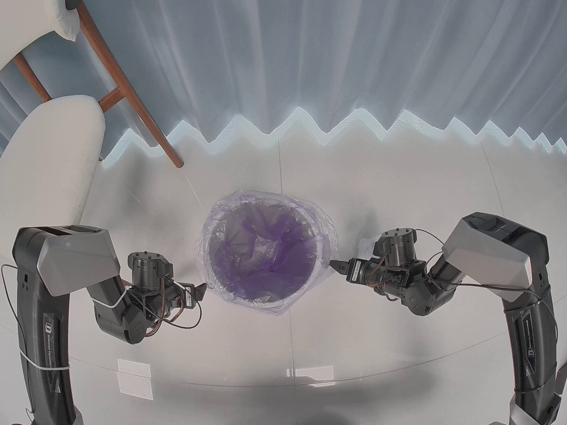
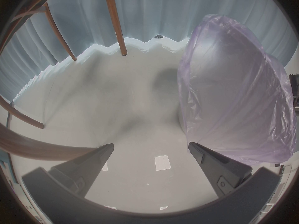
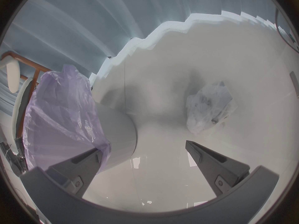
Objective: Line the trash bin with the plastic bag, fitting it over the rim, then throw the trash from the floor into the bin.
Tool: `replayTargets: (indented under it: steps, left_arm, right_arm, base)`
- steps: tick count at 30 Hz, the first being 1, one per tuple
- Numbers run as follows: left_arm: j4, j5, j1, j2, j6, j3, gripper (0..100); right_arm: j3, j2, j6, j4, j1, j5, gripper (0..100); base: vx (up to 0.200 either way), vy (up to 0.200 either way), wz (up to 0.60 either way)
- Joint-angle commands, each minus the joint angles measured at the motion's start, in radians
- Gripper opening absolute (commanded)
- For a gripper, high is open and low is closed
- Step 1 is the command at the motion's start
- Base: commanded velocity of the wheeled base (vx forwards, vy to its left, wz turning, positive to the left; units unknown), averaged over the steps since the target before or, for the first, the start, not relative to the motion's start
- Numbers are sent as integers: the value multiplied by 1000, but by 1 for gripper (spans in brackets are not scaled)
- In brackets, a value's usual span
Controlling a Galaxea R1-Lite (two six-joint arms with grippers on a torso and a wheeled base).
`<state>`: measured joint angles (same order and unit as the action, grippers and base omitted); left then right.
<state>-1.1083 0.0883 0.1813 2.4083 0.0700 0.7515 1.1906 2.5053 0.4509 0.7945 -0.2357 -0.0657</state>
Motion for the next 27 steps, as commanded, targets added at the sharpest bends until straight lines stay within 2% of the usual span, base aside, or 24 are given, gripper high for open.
replayTargets:
  steps: [1, 17, 22, 27]
  left_arm:
    - [-2, 1, 0, 11, 1, 2, 100]
    - [-18, -9, 10, -5, 10, 16, 100]
    - [-16, -10, 9, -135, 11, -83, 100]
    - [-18, -16, 30, -288, 14, -248, 100]
  right_arm:
    - [7, 18, 0, 0, 0, 1, 100]
    - [27, -2, 19, 20, 0, -3, 100]
    - [-79, -140, 66, 25, 0, -25, 100]
    - [-276, -286, 97, 86, 0, -60, 100]
  base:
    - [0, 0, 0]
    - [0, 0, 0]
    - [0, 0, 0]
    - [0, 0, 0]
